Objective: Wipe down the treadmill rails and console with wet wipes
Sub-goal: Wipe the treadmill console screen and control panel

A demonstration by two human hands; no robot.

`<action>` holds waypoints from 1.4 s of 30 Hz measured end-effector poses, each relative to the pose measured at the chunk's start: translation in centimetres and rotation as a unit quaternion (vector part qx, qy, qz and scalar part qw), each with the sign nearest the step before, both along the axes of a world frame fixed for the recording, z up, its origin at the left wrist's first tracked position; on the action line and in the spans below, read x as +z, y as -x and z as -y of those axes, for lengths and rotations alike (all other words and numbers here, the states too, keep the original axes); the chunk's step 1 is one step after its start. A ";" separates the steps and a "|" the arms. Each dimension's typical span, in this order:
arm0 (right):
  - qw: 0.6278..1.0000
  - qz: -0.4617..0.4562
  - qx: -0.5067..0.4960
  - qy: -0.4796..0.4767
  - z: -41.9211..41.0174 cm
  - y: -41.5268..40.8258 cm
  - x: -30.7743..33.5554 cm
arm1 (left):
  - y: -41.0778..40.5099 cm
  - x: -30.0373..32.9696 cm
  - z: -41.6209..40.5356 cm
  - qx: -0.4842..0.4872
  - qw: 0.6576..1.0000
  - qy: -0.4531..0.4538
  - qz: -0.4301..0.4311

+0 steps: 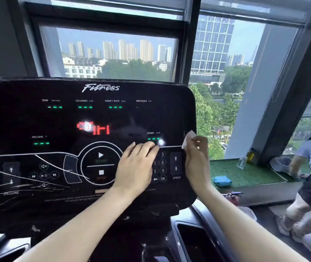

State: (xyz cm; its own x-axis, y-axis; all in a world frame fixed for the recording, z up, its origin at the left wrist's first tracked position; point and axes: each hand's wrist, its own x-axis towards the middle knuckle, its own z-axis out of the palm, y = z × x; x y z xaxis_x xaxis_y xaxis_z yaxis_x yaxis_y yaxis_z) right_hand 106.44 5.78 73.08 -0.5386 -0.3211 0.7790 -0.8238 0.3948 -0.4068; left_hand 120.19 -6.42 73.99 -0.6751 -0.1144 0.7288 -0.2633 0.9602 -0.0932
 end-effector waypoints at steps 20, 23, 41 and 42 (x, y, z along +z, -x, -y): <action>0.996 0.085 -0.006 -0.011 -1.1 -1.1 -0.9 | 0.4 -0.5 -0.5 -0.009 1.000 0.010 0.014; 0.997 0.083 -0.009 0.002 0.5 0.7 3.4 | 0.4 -0.4 -0.5 -0.006 1.000 0.021 0.021; 0.994 0.110 0.026 -0.002 -0.3 0.6 3.2 | -0.6 -0.4 -0.1 0.000 0.999 0.014 0.029; 0.994 0.109 0.022 0.006 -0.1 0.9 3.6 | -0.8 -0.3 0.2 0.003 1.000 0.013 0.026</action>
State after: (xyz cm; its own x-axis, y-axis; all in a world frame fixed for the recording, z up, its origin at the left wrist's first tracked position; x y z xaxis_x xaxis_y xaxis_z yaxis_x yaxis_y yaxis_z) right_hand 105.59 5.85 76.65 -0.6801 -0.3398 0.6496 -0.7324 0.3547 -0.5812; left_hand 120.94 -6.57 73.69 -0.7114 -0.0996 0.6957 -0.2624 0.9559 -0.1316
